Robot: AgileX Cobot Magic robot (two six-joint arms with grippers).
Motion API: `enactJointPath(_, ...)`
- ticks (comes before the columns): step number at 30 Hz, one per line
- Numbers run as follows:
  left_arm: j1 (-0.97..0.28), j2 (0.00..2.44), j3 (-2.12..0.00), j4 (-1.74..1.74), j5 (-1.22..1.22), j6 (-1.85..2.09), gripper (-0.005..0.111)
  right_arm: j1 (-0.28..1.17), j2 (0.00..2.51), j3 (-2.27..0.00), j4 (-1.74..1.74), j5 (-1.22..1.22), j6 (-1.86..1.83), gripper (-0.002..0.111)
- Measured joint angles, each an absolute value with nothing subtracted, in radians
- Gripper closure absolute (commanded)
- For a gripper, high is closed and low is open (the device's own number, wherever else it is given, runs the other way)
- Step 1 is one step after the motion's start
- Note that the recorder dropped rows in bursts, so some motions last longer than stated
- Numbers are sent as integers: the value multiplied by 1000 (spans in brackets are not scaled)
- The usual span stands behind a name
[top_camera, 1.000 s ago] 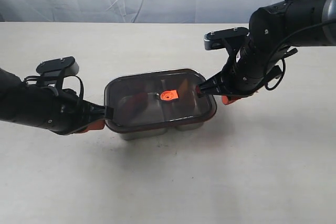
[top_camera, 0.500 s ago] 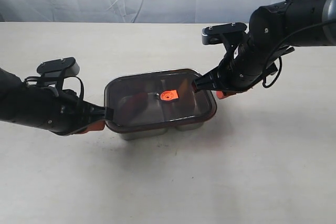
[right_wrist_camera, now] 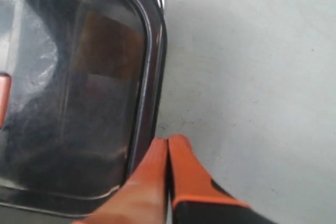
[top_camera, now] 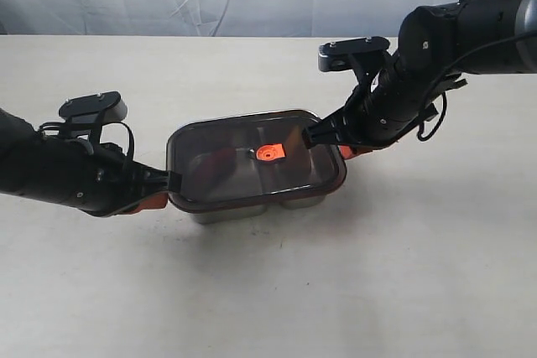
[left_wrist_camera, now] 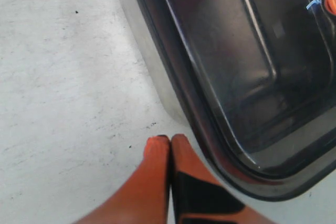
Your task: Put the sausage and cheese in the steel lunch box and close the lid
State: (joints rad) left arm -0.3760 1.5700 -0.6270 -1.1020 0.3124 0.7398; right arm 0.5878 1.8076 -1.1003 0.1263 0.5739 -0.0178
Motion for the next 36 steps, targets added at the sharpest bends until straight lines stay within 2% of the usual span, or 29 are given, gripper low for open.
enactJointPath(20,-376,1570,-627,-1091,312,738,107,588,1808,-1100,135,483,-28,108)
enactJointPath(30,-276,1570,-627,-1023,372,708,107,588,1779,-1100,22,491,43,108)
enactJointPath(36,-276,1564,-627,-994,483,708,107,588,1690,-1104,-47,706,110,108)
